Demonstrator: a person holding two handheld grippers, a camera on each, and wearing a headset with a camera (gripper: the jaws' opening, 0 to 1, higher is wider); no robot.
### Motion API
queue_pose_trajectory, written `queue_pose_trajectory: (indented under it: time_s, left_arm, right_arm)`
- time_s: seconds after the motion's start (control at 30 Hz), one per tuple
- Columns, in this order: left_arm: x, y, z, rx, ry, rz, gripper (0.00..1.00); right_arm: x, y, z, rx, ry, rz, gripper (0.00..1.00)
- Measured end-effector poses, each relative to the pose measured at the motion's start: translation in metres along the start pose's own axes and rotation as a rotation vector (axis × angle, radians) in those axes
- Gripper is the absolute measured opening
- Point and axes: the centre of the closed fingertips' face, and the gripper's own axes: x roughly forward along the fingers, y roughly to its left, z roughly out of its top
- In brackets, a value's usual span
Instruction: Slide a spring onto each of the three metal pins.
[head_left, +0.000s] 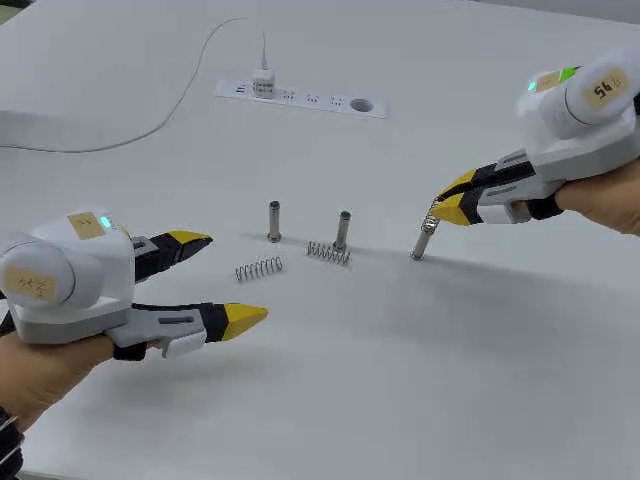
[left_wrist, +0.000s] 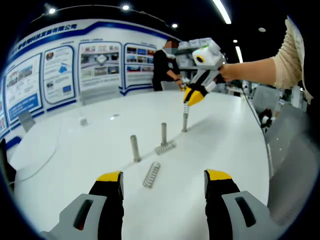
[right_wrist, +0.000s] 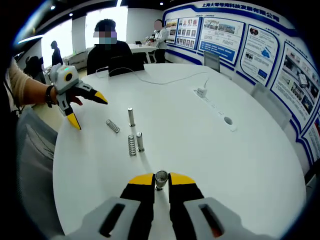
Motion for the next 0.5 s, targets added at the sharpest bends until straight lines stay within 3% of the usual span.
queue_pose_trajectory:
  time_s: [0.5]
  left_arm:
    - [-0.001,0.000,-0.001,0.001,0.004,0.000,0.66]
  right_arm:
    - [0.020,0.002,-0.016,0.034,0.025,0.006,0.11]
